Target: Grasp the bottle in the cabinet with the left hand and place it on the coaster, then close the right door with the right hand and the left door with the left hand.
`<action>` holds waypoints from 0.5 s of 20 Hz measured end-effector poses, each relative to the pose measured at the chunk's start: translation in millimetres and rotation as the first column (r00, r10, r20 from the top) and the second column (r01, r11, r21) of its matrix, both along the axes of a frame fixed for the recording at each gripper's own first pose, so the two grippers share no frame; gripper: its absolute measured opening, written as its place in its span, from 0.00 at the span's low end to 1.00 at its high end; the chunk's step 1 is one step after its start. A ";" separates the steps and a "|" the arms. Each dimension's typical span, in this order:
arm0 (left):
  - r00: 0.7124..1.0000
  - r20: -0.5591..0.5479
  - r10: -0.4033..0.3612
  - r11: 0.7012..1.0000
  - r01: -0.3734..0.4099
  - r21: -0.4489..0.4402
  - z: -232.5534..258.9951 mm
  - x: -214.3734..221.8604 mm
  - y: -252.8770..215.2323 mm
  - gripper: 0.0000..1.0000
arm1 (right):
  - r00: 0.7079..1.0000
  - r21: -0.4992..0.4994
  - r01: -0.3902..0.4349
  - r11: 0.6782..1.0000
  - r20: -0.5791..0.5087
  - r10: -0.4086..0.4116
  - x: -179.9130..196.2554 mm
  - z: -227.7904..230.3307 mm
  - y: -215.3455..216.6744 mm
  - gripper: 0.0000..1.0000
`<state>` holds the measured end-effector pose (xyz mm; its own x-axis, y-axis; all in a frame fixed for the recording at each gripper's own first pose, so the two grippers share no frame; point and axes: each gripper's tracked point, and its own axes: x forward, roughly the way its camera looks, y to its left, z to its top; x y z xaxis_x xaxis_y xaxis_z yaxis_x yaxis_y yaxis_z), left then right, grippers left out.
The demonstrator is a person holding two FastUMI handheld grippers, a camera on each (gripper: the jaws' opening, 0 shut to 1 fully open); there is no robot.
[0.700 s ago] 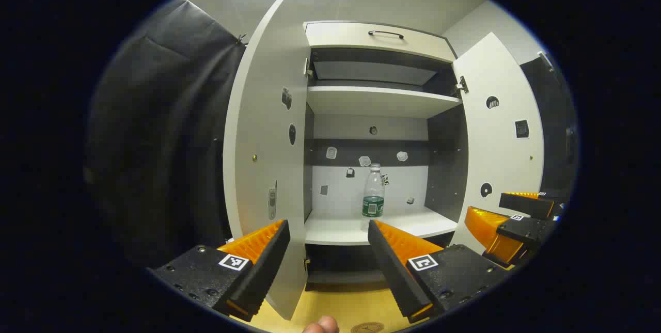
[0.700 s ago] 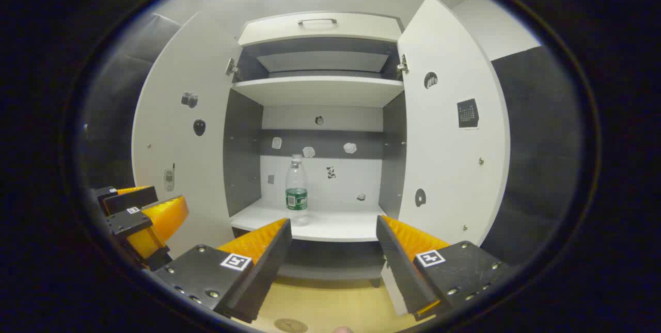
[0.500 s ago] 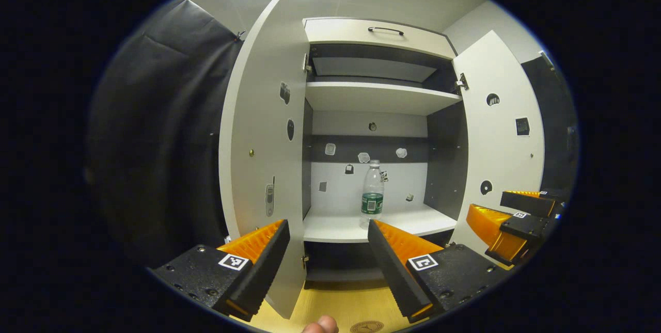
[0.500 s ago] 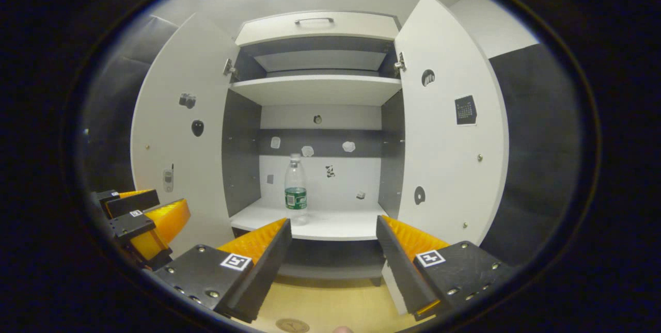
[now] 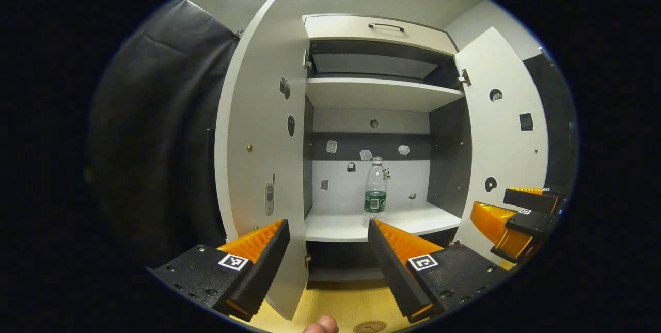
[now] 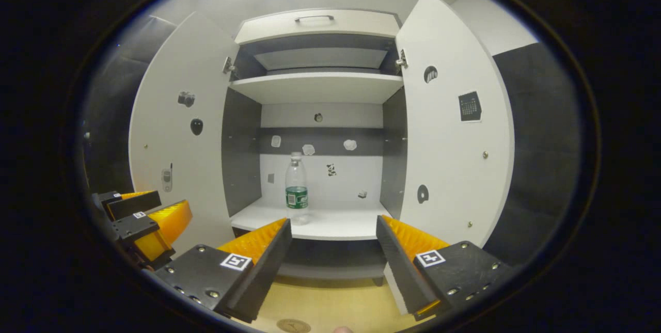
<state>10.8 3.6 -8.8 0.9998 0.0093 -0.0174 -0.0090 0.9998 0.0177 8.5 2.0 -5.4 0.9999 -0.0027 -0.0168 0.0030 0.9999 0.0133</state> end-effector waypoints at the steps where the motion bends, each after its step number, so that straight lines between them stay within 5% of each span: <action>1: 1.000 0.000 0.001 1.000 -0.001 0.003 -0.9 0.9 0.1 0.96 | 1.000 -0.001 0.002 1.000 0.000 -0.002 3.0 -0.9 -0.2 1.00; 10: 1.000 -0.014 -0.020 1.000 0.020 0.004 -9.2 18.9 -9.3 0.96 | 1.000 -0.005 0.003 1.000 -0.012 -0.003 11.8 -4.3 -3.9 1.00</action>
